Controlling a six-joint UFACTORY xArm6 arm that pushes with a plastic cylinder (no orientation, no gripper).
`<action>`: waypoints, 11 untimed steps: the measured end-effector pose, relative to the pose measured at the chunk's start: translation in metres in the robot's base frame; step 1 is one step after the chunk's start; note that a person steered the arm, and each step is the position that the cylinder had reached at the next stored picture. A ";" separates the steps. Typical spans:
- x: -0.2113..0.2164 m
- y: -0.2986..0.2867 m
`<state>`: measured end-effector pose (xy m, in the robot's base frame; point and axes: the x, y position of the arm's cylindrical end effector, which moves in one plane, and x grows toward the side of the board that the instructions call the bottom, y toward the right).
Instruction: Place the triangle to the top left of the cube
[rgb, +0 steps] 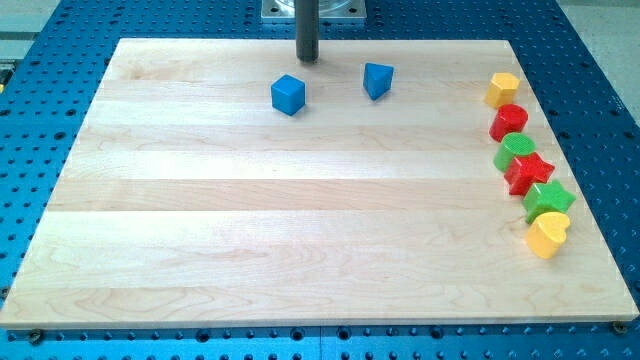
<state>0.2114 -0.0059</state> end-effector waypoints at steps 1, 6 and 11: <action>-0.010 0.007; 0.060 0.124; -0.009 -0.070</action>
